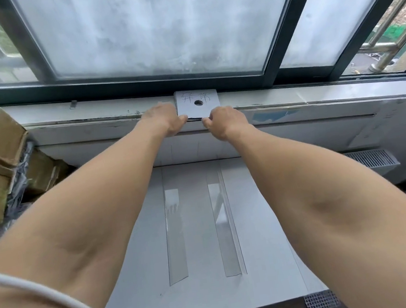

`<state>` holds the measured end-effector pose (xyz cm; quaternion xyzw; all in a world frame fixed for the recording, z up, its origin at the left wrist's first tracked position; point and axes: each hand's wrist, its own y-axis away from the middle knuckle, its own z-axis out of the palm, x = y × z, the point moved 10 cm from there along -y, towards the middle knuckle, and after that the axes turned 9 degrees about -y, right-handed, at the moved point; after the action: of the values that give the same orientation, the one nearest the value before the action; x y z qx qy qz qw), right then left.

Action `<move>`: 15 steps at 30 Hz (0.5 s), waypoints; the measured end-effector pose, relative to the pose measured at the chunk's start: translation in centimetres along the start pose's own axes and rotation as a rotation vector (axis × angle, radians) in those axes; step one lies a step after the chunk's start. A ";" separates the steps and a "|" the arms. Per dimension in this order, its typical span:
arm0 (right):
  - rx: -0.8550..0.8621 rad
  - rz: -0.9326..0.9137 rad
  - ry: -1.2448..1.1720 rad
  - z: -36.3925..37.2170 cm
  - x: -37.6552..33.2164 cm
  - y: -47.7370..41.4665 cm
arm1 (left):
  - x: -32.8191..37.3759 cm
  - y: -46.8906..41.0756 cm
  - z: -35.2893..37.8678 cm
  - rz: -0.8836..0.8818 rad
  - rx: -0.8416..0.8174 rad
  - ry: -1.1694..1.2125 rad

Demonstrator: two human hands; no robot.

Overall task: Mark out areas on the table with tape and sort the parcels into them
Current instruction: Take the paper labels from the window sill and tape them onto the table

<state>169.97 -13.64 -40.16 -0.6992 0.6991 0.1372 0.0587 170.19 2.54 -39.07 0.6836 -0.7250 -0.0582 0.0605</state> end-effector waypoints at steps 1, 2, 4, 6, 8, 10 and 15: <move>-0.001 0.001 -0.002 -0.3 0.3 -0.6 | 0.4 -0.6 0.0 -0.010 -0.006 0.001; -0.003 -0.001 -0.002 -0.4 0.5 -1.3 | 0.8 -1.2 0.0 -0.020 -0.016 0.008; -0.010 0.001 0.000 -0.4 1.1 -2.4 | 1.6 -2.3 0.3 -0.042 -0.041 0.030; -0.025 0.021 -0.012 -0.3 1.9 -3.5 | 2.4 -3.3 0.5 -0.069 -0.056 0.048; -0.056 0.047 -0.032 0.2 2.9 -4.4 | 3.0 -4.1 0.8 -0.089 -0.064 0.058; -0.090 0.060 -0.033 0.5 3.5 -5.5 | 3.3 -5.0 1.1 -0.110 -0.072 0.063; -0.109 0.070 -0.045 0.7 4.1 -7.6 | 3.6 -7.0 1.6 -0.170 -0.110 0.089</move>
<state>177.42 -17.25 -42.74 -0.6731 0.7133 0.1929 0.0315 176.55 -1.43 -41.83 0.7403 -0.6566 -0.0724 0.1248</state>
